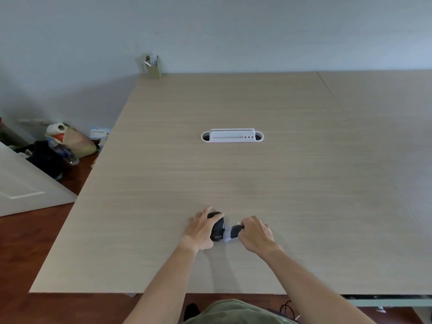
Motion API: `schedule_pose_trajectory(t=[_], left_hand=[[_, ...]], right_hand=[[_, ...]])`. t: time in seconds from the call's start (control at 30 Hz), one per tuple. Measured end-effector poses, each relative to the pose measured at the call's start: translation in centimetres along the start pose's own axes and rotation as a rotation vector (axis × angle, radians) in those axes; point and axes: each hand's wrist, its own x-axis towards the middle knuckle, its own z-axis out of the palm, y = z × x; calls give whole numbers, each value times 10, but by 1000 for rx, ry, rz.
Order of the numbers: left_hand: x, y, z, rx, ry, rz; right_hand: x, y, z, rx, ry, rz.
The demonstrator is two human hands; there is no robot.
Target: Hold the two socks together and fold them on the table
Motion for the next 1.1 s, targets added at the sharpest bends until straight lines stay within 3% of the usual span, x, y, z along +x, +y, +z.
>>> schedule_pose_trajectory(t=[0.2, 0.33, 0.47, 0.63, 0.73, 0.9, 1.1], left_hand=[[6, -2, -5, 30, -4, 50], [9, -4, -5, -4, 12, 37], [9, -6, -4, -47, 16, 12], [11, -6, -3, -87, 33, -7], [11, -8, -2, -127, 42, -16], [12, -10, 1, -186, 26, -38], [12, -4, -3, -170, 18, -72]], right_hand=[[2, -7, 7, 48, -3, -98], [0, -4, 11, -101, 50, -25], [2, -5, 12, -62, 136, -45], [3, -1, 10, -194, 54, -87], [4, 3, 7, -184, 123, -42], [2, -3, 15, -136, 156, -238], [0, 7, 13, -237, 212, -149]])
